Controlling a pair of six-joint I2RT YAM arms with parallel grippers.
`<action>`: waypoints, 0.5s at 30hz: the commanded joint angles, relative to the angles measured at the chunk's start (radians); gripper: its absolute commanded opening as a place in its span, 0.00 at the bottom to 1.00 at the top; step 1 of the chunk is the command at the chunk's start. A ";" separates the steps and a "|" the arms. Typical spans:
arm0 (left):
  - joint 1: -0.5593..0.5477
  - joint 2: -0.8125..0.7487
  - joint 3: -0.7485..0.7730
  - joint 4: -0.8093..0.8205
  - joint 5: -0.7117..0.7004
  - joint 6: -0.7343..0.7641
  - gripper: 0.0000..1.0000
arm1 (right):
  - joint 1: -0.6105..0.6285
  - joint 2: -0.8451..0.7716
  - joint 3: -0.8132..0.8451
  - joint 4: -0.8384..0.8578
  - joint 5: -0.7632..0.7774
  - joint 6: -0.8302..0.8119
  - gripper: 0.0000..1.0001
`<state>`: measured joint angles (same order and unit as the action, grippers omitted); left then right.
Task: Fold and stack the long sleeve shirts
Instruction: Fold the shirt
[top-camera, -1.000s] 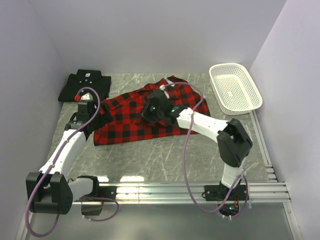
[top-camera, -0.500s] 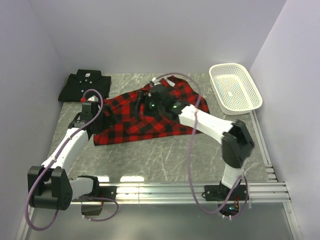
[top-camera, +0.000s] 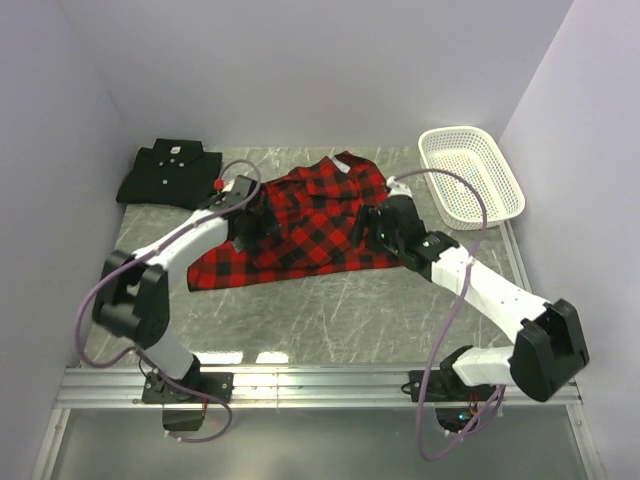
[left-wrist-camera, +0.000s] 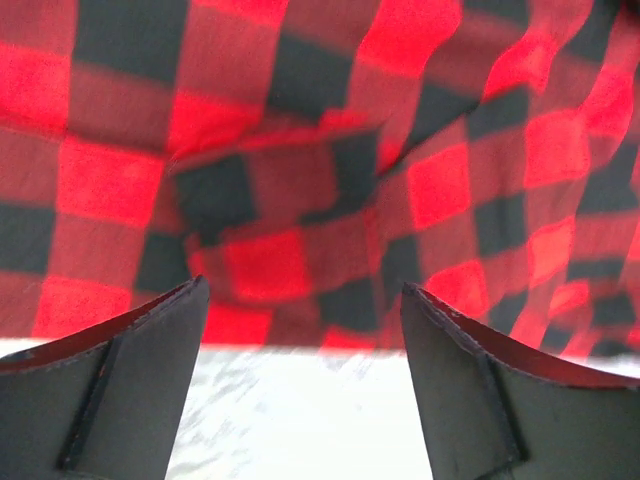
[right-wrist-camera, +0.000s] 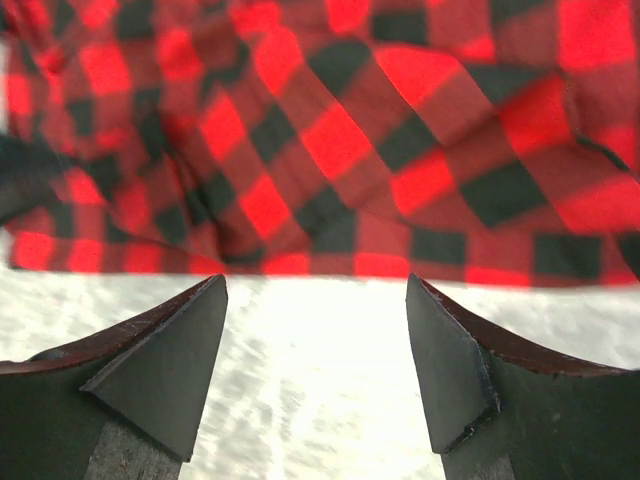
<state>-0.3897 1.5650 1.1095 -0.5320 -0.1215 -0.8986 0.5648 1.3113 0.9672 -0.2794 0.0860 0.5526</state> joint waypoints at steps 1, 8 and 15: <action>-0.056 0.101 0.168 -0.144 -0.187 -0.095 0.81 | 0.001 -0.093 -0.060 0.019 0.087 -0.057 0.79; -0.136 0.373 0.441 -0.345 -0.329 -0.128 0.73 | -0.028 -0.185 -0.211 0.112 0.094 -0.077 0.79; -0.144 0.518 0.624 -0.471 -0.409 -0.155 0.68 | -0.039 -0.227 -0.298 0.192 0.037 -0.077 0.78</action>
<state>-0.5362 2.0628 1.6554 -0.8982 -0.4454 -1.0195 0.5312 1.1255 0.6907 -0.1780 0.1360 0.4919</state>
